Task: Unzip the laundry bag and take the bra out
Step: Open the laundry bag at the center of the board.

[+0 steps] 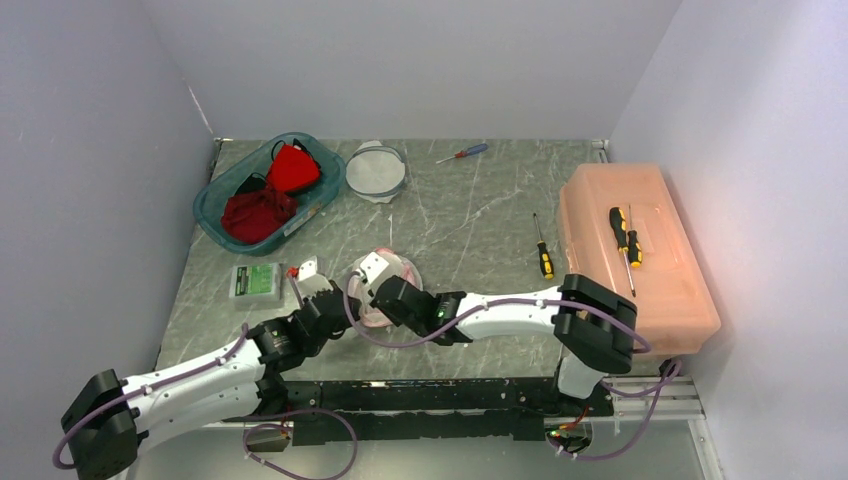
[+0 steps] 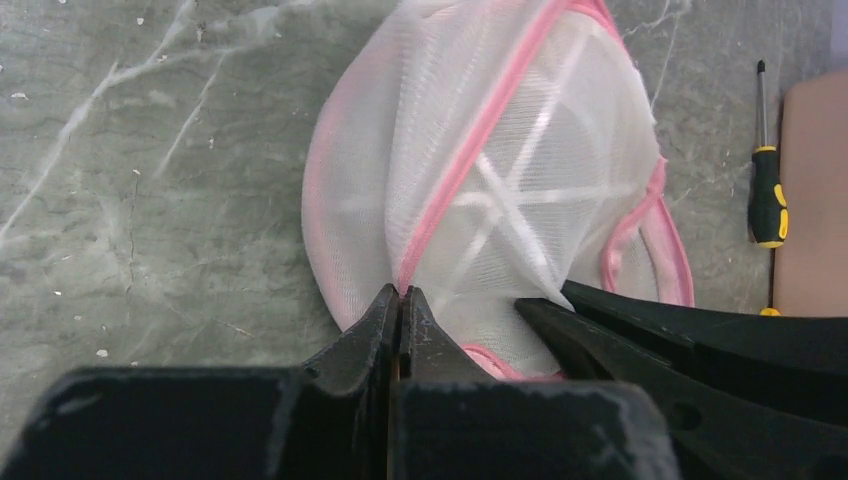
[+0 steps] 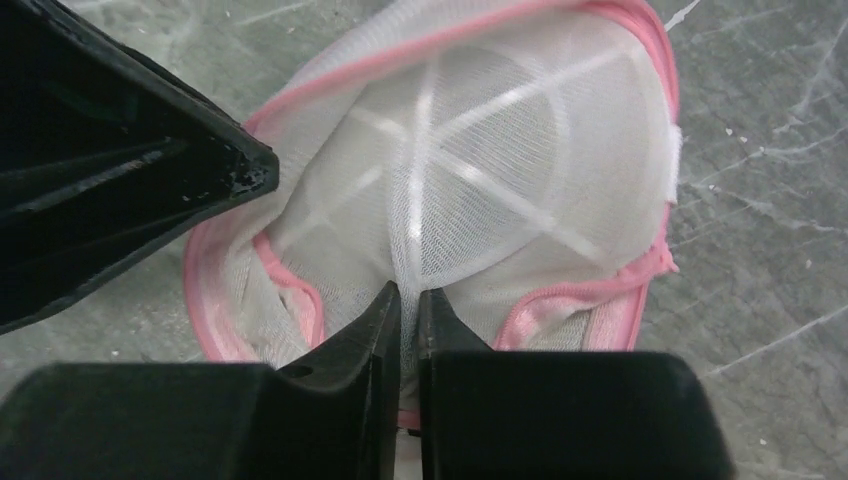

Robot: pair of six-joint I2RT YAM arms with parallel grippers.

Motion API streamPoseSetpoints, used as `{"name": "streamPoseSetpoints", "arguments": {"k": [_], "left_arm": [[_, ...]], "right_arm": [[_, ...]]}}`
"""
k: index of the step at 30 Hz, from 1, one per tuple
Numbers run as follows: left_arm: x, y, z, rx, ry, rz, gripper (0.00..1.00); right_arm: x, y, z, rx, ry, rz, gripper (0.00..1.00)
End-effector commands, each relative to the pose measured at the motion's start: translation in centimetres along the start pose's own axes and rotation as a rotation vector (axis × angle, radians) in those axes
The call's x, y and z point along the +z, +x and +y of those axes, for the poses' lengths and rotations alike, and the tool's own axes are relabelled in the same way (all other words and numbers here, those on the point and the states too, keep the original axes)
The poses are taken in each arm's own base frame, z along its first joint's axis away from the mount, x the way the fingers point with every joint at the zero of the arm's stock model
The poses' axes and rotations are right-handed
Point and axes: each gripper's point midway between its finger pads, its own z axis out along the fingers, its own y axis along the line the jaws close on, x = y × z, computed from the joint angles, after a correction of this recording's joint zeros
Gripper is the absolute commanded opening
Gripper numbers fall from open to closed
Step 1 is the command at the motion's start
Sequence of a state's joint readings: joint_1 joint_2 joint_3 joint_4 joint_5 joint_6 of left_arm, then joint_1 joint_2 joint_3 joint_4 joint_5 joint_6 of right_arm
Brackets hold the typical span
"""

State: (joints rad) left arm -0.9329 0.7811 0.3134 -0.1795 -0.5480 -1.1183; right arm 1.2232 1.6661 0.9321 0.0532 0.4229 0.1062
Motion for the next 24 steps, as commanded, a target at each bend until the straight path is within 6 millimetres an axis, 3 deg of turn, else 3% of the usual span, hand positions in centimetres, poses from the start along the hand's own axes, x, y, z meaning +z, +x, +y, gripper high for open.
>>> {"name": "streamPoseSetpoints", "arguments": {"k": [1,3,10,24], "left_arm": [[-0.1,-0.5,-0.8,0.003,0.034,-0.019,0.03],[-0.1,-0.8,-0.8,0.014,0.03,-0.029,0.03],[-0.3,-1.8,-0.8,0.04,0.011,-0.064,0.03],[1.0,-2.2,-2.0,0.095,0.006,-0.084,0.03]], "right_arm": [[-1.6,-2.3,-0.4,0.083,-0.009,-0.075,0.05],[-2.6,-2.9,-0.4,0.103,-0.034,-0.092,0.0],[-6.2,-4.3,-1.8,0.259,-0.123,-0.159,0.0],[-10.4,-3.5,-5.4,0.668,-0.406,-0.261,0.0]]}}
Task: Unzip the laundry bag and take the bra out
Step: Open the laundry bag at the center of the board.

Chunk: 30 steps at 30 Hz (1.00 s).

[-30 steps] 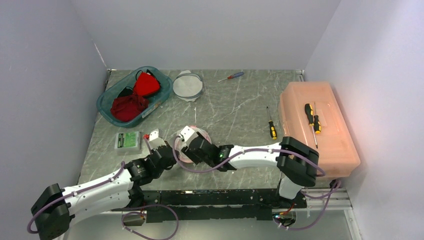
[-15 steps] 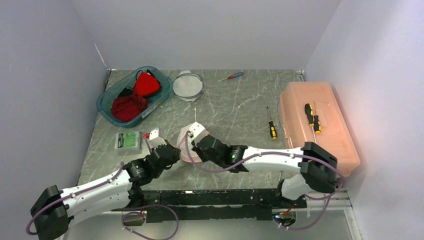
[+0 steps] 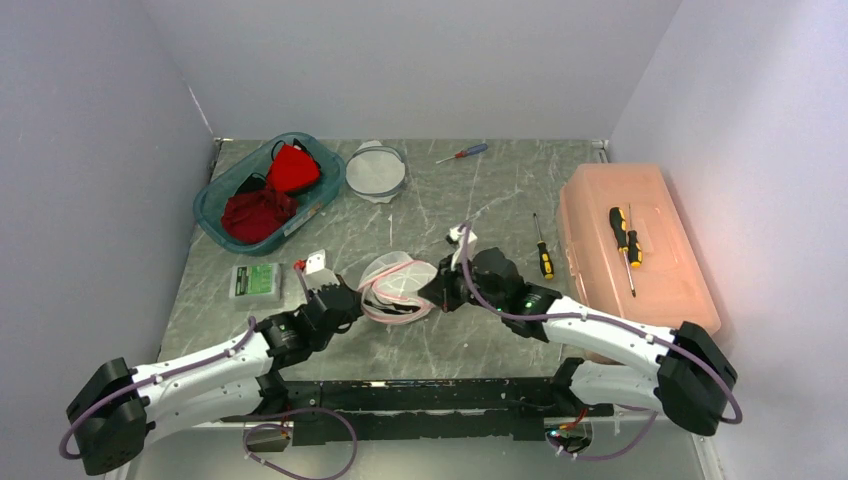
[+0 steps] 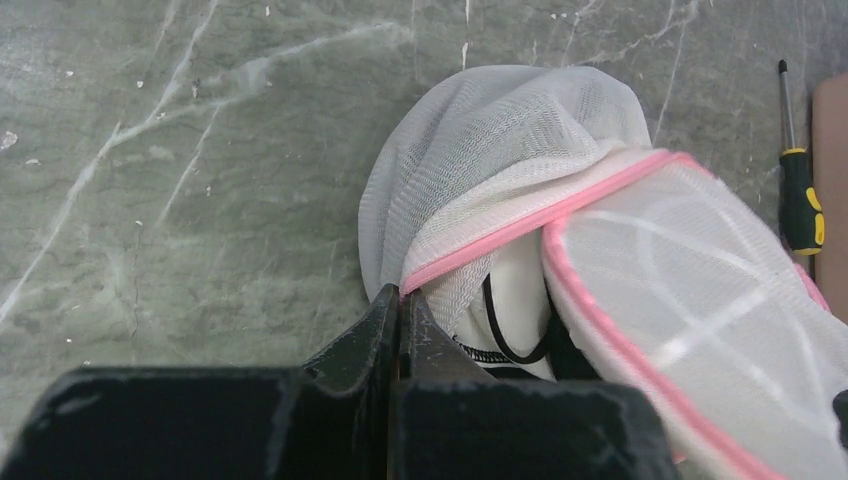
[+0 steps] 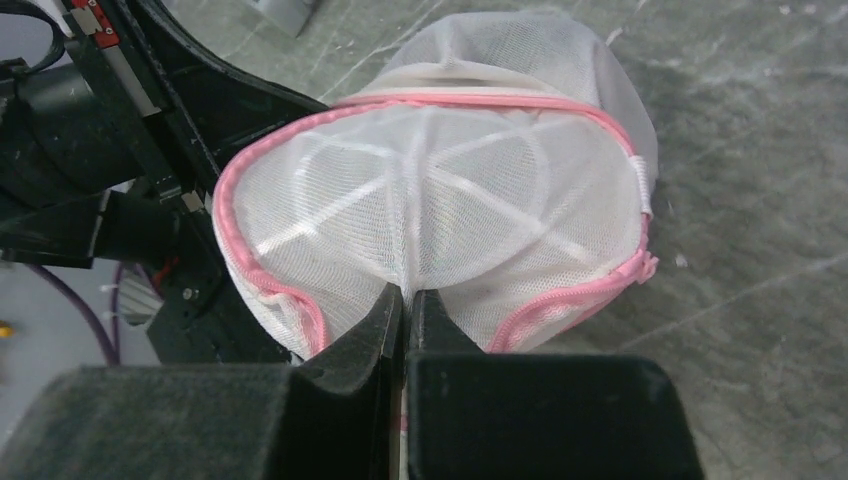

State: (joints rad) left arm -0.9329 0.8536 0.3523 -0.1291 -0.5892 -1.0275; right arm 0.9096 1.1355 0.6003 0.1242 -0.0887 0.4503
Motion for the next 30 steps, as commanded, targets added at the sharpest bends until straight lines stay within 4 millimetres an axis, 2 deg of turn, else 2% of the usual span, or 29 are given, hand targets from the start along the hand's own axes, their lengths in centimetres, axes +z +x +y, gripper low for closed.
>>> {"name": "streamPoseSetpoints", "arguments": {"k": [1,6,9,11,13,15,17,19,23,26,30], "left_arm": [[0.4,-1.3,-1.3,0.01,0.019,-0.044,0.03],[0.7,-1.4,-2.1,0.023,0.032,-0.04,0.03],[0.8,-1.6,-2.4,0.037,0.036,-0.039,0.03],[0.7,-1.8,-2.6,0.046,0.043,-0.042,0.03],[0.7,-1.9,-2.7,0.065,0.046,-0.039,0.03],[0.8,-2.0,-2.9,0.081,0.045,-0.035,0.03],[0.8,-2.0,-3.2,0.094,0.048,-0.028,0.03],[0.8,-1.9,-3.4,0.103,0.055,-0.021,0.03],[0.8,-1.9,-4.0,0.119,0.073,-0.009,0.03],[0.7,-1.9,-4.3,0.134,0.085,-0.001,0.03],[0.8,-1.6,-4.6,0.138,0.096,0.011,0.03]], "right_arm": [[-1.8,-2.1,0.8,0.132,-0.118,-0.095,0.0],[-4.1,-2.9,-1.3,0.155,-0.038,-0.179,0.01],[-5.7,-3.0,-3.3,0.187,0.055,-0.241,0.1],[-6.6,-3.1,-4.6,0.225,0.121,-0.284,0.23],[-7.5,-3.1,-5.7,0.26,0.178,-0.326,0.42],[-8.2,-3.3,-6.5,0.283,0.216,-0.364,0.53],[-9.0,-3.6,-7.1,0.289,0.251,-0.396,0.61],[-9.8,-4.3,-7.2,0.258,0.272,-0.415,0.63],[-10.8,-6.0,-5.6,0.142,0.239,-0.4,0.66],[-9.3,-5.6,-3.5,0.019,0.196,-0.27,0.71],[-6.4,-4.2,0.0,-0.18,0.236,-0.139,0.73]]}}
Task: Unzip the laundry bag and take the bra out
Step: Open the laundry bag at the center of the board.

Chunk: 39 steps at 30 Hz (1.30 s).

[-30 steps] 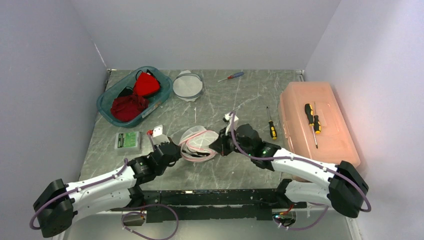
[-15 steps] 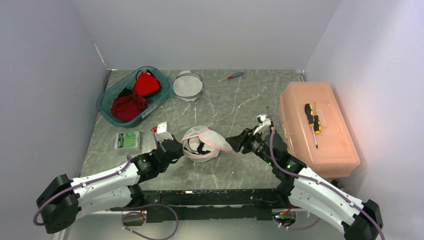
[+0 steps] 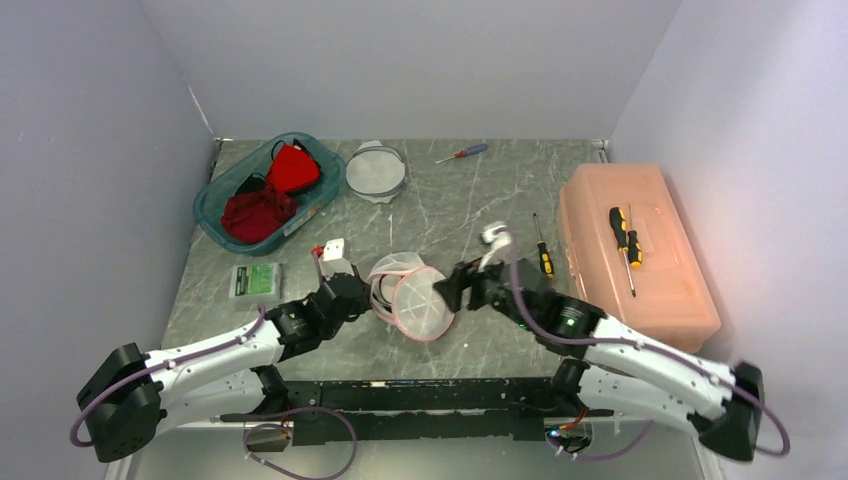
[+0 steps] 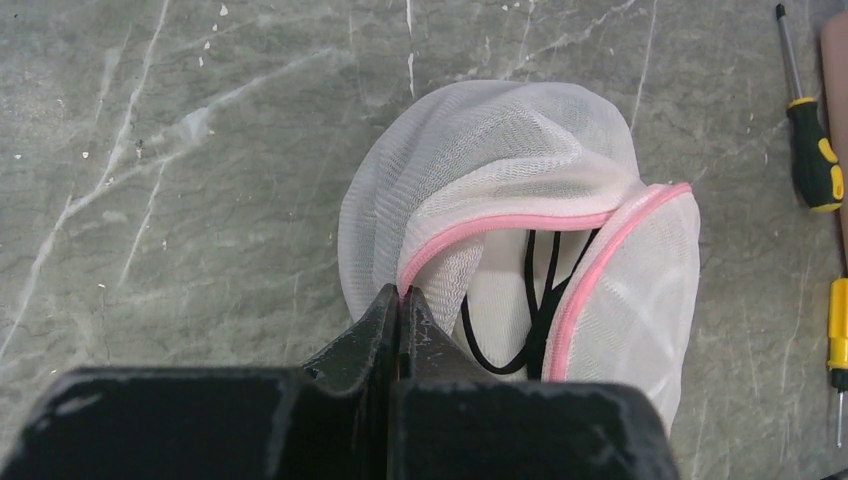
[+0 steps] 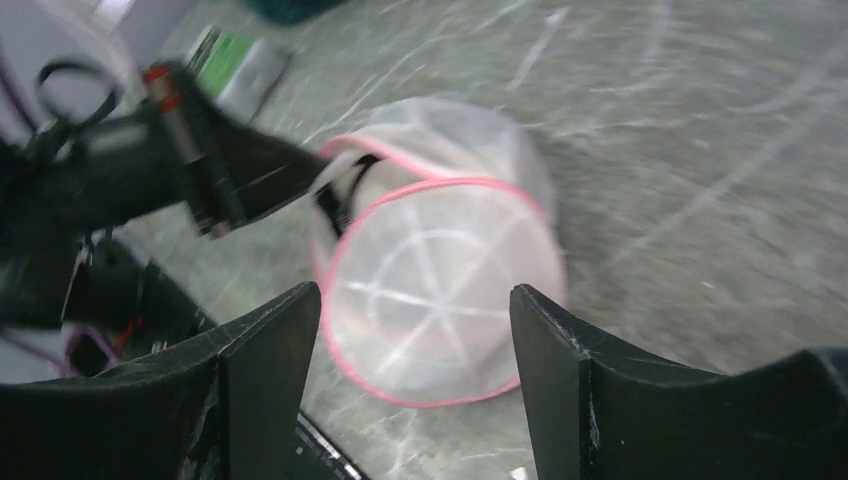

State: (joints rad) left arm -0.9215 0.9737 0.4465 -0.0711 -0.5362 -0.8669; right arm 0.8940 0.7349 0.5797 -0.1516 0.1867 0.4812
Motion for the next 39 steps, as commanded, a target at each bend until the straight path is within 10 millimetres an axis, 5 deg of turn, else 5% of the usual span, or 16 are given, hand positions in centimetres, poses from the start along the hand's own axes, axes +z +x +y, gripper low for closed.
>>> {"name": "streamPoseSetpoints", "arguments": {"k": [1,6,11,21,27,36,39], "left_arm": [[-0.1,-1.1,-1.9,-0.004,0.056,-0.012,0.03],[0.2,-0.6,-2.1,-0.026,0.066,0.005,0.03],[0.3,-0.3,-2.1,-0.033,0.066,0.017,0.03],[0.3,-0.1,-2.2,-0.055,0.066,0.027,0.03],[0.0,-0.1,-1.8,-0.057,0.058,0.027,0.03],[-0.1,-0.3,-1.5,-0.049,0.052,0.014,0.03],[0.0,-0.4,-1.6,-0.051,0.055,0.008,0.03]], "right_arm": [[1.4,1.3,4.0,-0.273,0.008,0.077,0.73],[3.4,5.0,6.2,-0.439,-0.011,0.118,0.72],[3.4,8.5,7.1,-0.609,0.027,0.098,0.76],[3.8,11.9,5.9,-0.841,0.226,0.038,0.77],[3.6,11.0,4.8,-0.885,0.394,-0.017,0.64],[1.2,9.4,7.4,-0.804,0.195,-0.025,0.38],[0.6,8.6,7.9,-0.737,0.109,-0.039,0.22]]}}
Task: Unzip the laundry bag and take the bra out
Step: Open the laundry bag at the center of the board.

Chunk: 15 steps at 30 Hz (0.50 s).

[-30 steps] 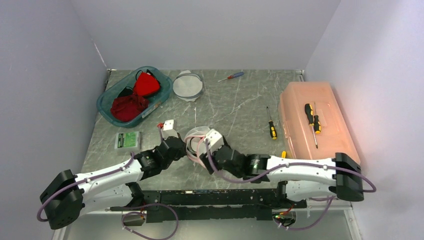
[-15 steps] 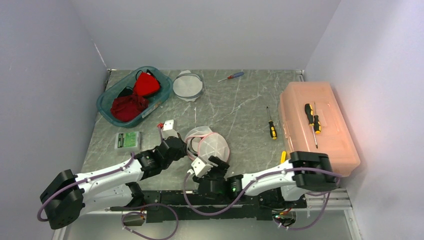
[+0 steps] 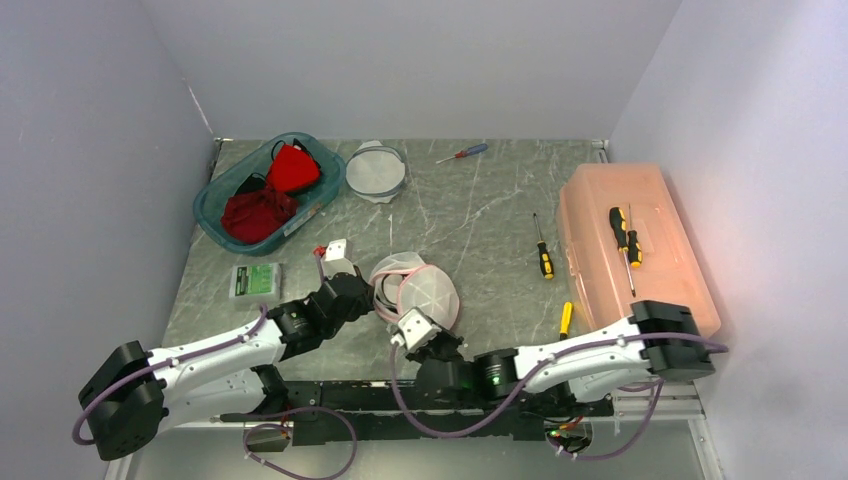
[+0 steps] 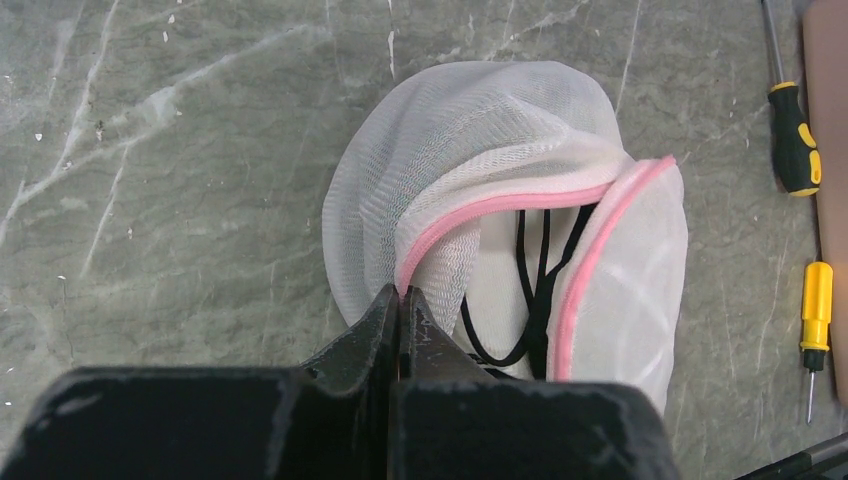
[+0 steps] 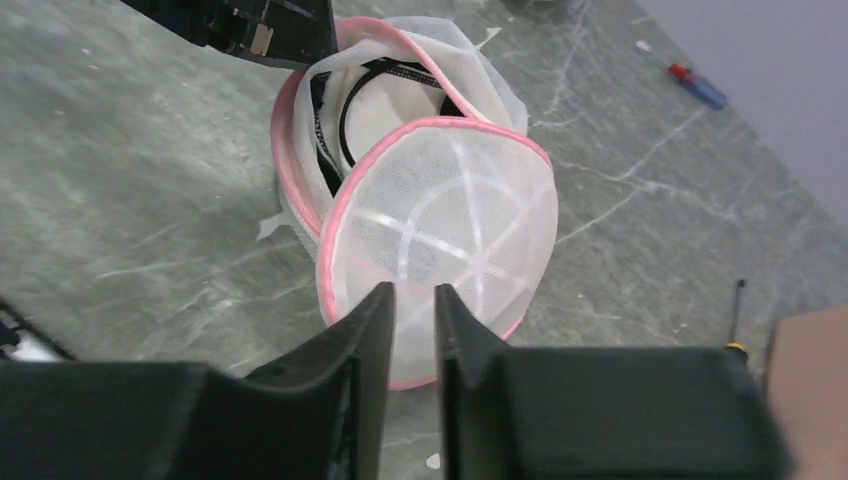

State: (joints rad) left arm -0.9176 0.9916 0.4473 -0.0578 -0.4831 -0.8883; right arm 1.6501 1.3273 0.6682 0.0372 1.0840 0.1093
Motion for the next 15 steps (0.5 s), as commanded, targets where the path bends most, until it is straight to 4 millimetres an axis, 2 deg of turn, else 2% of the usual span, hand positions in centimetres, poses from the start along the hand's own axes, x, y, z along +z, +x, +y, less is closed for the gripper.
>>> {"name": "streamPoseSetpoints", "arguments": {"k": [1,4,5,6,7,8,9,10,12,15], "left_arm": [[-0.1,-1.2,-1.1,-0.026,0.028,-0.033,0.03],[0.0,-1.4,-1.2,-0.024,0.028,-0.033,0.03],[0.0,-1.4,-1.3,-0.023,0.03,-0.034,0.03],[0.0,-1.4,-1.3,-0.023,0.029,-0.032,0.03],[-0.1,-1.4,-1.3,-0.024,0.029,-0.031,0.03],[-0.1,-1.4,-1.4,-0.024,0.032,-0.031,0.03],[-0.1,-1.5,-1.5,-0.025,0.035,-0.032,0.03],[-0.1,-1.4,-1.5,-0.026,0.034,-0.03,0.03],[-0.1,-1.4,-1.5,-0.026,0.035,-0.027,0.03],[-0.1,-1.4,-1.8,-0.031,0.04,-0.022,0.03]], "right_arm": [[-0.8,-1.8,-1.1,0.119,-0.094,-0.051,0.16],[0.2,-2.0,-3.6,0.236,-0.094,-0.03,0.03],[0.4,-2.3,-4.4,0.278,-0.096,-0.037,0.01],[0.4,-2.5,-5.0,0.297,-0.105,-0.05,0.04],[0.4,-2.6,-5.1,0.28,-0.126,-0.061,0.19],[0.4,-2.6,-4.7,0.252,-0.154,-0.061,0.42],[0.4,-2.3,-4.2,0.216,-0.178,-0.046,0.56],[0.5,-1.9,-3.6,0.183,-0.186,-0.025,0.63],[0.1,-0.2,-1.7,0.07,-0.213,0.022,0.69],[-0.3,1.4,0.5,-0.023,-0.239,0.047,0.71]]}}
